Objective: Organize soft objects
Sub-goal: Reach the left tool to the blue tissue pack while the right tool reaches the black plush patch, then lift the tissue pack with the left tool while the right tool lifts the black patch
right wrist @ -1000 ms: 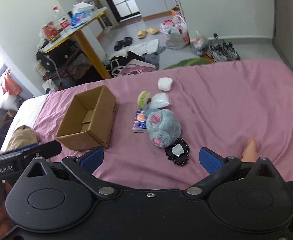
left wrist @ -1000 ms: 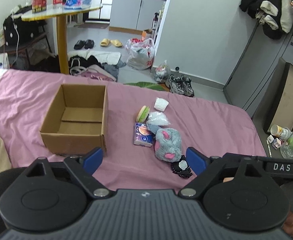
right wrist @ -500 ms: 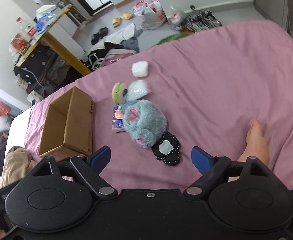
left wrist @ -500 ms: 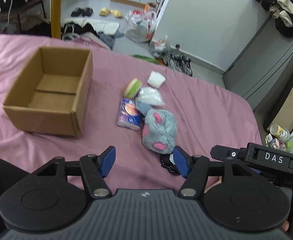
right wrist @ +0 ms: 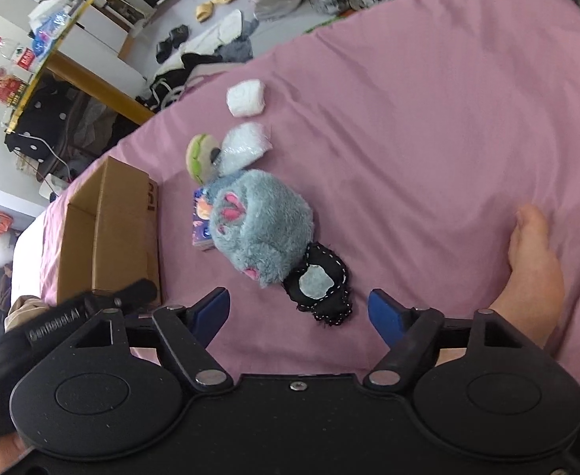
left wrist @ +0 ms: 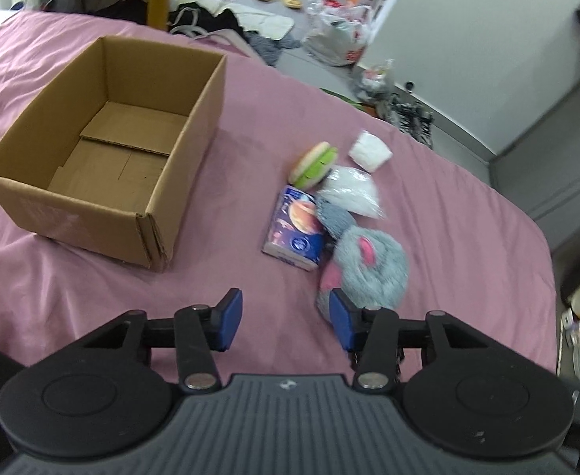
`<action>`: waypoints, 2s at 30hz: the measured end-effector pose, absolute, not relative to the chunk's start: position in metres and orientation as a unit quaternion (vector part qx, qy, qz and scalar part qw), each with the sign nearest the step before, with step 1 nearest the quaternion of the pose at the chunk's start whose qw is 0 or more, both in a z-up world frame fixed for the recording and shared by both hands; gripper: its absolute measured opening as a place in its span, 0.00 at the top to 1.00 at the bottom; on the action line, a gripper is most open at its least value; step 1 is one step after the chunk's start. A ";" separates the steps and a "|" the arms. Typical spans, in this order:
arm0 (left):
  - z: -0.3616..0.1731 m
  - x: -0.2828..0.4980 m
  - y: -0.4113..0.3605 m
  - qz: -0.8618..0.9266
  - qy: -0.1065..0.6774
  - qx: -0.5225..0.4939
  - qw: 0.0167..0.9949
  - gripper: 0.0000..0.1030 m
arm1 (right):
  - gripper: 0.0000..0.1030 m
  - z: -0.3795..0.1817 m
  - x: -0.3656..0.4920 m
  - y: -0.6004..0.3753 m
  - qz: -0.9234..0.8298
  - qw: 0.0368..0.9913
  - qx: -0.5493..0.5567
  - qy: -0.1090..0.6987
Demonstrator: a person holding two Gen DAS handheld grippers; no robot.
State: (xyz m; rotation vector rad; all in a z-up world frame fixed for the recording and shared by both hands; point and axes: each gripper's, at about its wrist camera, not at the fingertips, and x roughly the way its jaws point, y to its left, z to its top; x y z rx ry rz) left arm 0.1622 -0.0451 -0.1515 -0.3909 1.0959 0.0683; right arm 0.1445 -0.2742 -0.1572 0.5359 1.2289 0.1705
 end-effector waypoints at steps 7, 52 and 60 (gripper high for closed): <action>-0.171 0.195 -0.044 0.060 0.522 -0.196 0.828 0.55 | 0.35 -0.177 0.157 -0.274 0.079 0.758 0.250 0.597; -0.200 0.229 -0.053 0.052 0.519 -0.214 0.826 0.83 | 0.73 -0.197 0.175 -0.286 0.012 0.782 0.195 0.592; -0.173 0.207 -0.048 0.047 0.494 -0.221 0.840 0.84 | 0.73 -0.175 0.174 -0.285 0.014 0.816 0.188 0.546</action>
